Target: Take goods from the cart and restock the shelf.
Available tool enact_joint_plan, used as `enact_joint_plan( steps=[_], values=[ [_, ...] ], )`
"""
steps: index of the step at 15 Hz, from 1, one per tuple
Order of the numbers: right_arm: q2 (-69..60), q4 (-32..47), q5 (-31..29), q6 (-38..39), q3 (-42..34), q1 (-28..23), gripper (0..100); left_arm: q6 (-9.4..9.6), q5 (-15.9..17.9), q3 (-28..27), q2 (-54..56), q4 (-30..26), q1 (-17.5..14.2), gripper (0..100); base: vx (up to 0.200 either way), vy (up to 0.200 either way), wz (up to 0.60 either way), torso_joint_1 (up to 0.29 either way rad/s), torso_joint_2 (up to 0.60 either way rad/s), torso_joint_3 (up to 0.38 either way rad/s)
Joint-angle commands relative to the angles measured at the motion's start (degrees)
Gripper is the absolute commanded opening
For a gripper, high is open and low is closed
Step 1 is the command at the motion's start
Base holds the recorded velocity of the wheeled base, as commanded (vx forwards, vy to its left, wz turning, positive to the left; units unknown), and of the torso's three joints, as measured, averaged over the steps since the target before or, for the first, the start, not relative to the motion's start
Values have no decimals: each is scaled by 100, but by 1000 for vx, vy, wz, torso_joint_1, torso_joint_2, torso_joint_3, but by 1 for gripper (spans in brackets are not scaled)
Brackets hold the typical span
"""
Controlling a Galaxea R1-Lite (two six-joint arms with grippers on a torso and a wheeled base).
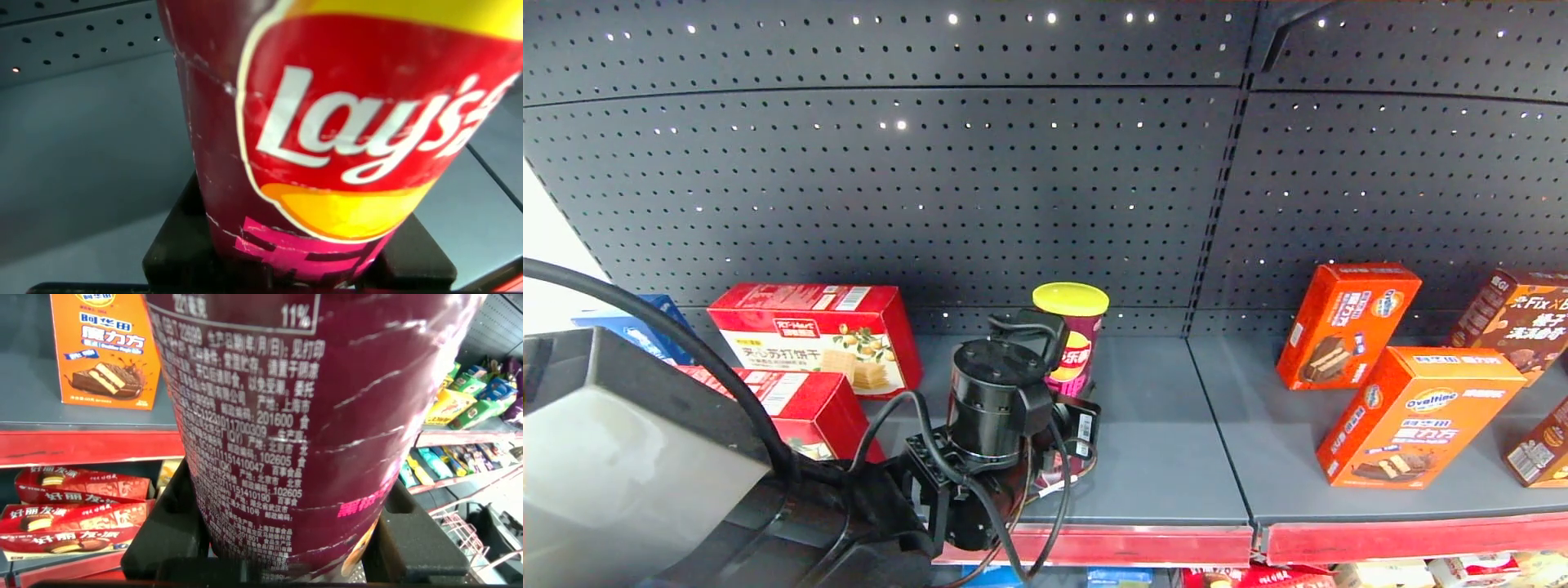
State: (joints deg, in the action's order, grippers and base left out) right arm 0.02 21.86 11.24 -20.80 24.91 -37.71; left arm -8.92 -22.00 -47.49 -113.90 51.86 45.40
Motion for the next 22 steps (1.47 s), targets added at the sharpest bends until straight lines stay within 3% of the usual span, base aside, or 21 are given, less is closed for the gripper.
enact_joint_plan(
  steps=[1,22],
  values=[
    [-2,-6,1,5,-3,0,0,-31,3,-23,-10,17,31,0,0,0,0,0,0,0],
    [-2,-6,-17,5,-3,9,0,-22,12,-85,-10,123,189,0,0,0,0,0,0,0]
  ],
)
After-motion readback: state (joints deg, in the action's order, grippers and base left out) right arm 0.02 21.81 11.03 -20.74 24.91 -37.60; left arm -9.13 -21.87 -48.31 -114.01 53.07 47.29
